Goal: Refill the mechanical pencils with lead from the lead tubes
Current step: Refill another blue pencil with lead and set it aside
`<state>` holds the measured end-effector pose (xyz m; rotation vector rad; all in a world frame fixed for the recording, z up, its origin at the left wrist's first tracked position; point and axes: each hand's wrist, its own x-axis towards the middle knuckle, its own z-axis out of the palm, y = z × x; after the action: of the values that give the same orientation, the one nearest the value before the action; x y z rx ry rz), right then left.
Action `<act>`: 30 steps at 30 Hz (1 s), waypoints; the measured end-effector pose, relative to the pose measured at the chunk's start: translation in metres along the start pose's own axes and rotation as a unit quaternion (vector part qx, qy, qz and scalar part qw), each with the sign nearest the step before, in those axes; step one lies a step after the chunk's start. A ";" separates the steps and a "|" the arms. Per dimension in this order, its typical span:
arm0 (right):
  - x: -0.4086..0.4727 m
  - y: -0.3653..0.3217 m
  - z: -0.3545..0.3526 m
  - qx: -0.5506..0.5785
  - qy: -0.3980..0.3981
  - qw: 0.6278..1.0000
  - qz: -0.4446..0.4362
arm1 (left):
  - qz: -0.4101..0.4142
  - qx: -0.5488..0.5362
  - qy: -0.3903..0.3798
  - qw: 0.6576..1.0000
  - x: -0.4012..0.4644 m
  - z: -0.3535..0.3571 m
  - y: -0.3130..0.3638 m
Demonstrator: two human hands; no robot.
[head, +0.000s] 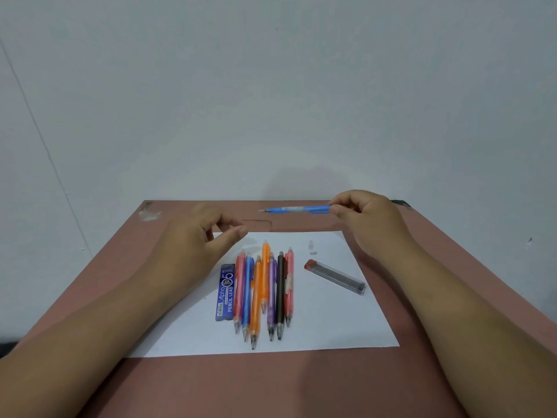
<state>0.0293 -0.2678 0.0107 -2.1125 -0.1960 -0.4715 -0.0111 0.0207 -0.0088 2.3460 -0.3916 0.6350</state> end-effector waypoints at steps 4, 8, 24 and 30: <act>0.003 0.010 0.005 -0.037 -0.027 0.998 0.032 | -0.005 -0.003 -0.021 1.000 -0.001 0.001 0.001; 0.005 0.018 0.006 -0.050 -0.034 0.997 0.047 | -0.010 -0.010 -0.030 0.999 -0.001 0.000 0.002; 0.005 0.019 0.011 -0.109 -0.096 0.985 0.093 | -0.027 -0.029 -0.050 0.998 -0.002 0.002 -0.001; 0.000 0.011 0.003 -0.081 -0.077 0.991 0.074 | -0.044 -0.032 -0.065 0.996 -0.002 0.002 -0.002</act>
<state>0.0335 -0.2716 0.0009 -2.3052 -0.0903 -0.2434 -0.0116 0.0206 -0.0121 2.3353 -0.3597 0.4233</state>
